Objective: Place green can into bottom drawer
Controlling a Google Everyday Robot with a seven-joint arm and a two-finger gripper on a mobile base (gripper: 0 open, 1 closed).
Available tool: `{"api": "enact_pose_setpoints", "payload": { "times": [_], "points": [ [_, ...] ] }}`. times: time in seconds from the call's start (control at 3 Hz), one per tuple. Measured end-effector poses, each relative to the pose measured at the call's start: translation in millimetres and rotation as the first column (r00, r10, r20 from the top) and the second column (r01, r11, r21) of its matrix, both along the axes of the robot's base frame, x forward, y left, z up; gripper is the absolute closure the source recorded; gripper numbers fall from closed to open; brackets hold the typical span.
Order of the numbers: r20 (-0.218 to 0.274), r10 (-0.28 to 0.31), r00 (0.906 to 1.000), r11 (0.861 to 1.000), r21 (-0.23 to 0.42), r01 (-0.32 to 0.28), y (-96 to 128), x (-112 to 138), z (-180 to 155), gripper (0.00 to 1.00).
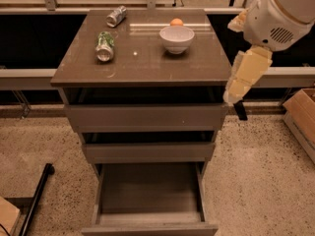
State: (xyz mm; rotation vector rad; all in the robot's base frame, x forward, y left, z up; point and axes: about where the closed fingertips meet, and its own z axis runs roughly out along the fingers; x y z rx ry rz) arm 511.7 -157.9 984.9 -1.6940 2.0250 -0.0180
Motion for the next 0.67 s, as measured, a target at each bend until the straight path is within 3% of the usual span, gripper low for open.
{"api": "enact_pose_setpoints", "payload": {
  "times": [0.33,0.67],
  "points": [
    [0.087,0.057,0.9946,0.989,0.130,-0.068,28.6,49.5,14.4,0.00],
    [0.088,0.049,0.9949,0.988,0.142,-0.062,28.5,49.8,16.5,0.00]
  ]
}}
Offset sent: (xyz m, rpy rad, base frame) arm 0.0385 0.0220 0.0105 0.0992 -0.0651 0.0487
